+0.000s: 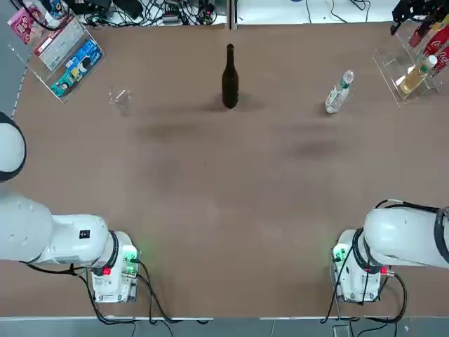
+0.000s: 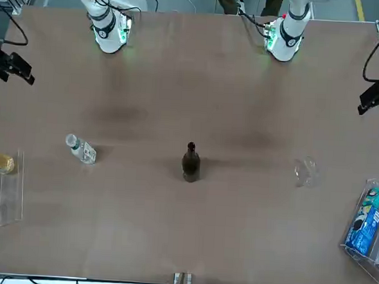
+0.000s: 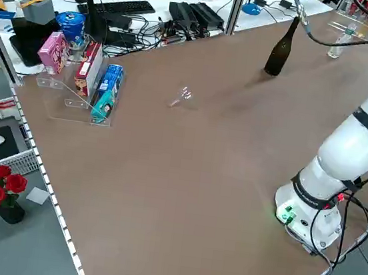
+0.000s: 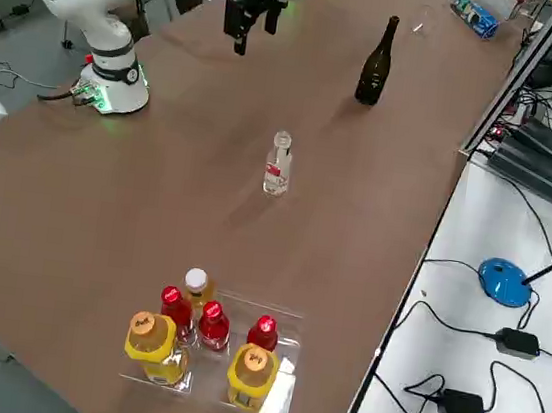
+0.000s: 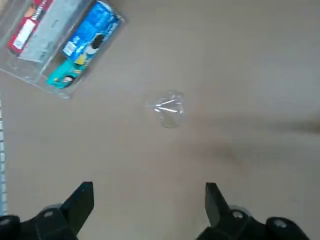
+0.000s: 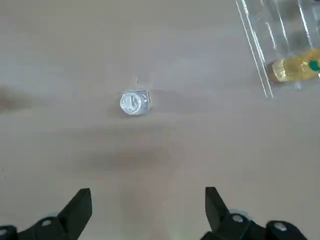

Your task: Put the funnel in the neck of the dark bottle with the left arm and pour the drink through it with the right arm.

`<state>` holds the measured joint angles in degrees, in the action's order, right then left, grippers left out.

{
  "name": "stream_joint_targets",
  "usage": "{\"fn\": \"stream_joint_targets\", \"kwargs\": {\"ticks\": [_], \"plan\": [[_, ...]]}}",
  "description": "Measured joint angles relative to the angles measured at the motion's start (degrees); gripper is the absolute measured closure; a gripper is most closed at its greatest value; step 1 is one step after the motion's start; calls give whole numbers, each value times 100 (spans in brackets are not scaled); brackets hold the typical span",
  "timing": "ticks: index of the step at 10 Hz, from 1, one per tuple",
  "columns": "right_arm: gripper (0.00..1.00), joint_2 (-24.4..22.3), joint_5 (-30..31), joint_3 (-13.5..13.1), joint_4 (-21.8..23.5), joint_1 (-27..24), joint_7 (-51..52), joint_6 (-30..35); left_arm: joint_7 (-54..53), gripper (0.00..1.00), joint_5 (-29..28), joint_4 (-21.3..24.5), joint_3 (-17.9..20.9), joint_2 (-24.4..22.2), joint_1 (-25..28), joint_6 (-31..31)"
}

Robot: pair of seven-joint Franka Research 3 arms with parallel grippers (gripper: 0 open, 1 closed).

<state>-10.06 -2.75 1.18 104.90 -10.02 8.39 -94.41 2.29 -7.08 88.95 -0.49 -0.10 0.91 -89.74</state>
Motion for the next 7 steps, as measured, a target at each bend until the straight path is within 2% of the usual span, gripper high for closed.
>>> {"fn": "stream_joint_targets", "kwargs": {"ticks": [2, 4, 6, 7], "plan": [[0, 0, -177, -156, 8, -1, 725, -60, 0, 1, -209, 28, -28, 388, -1, -121], [0, 4, -502, -180, 56, 0, 1437, -202, 7, 1, -308, 40, -78, 800, -11, -387], [0, 59, -982, -451, 318, -2, 2694, -554, 33, 1, -416, 61, -211, 1128, -28, -562], [0, 149, -1243, -639, 444, -8, 3394, -660, 50, 1, -710, 129, -303, 1259, -32, -687]]}}
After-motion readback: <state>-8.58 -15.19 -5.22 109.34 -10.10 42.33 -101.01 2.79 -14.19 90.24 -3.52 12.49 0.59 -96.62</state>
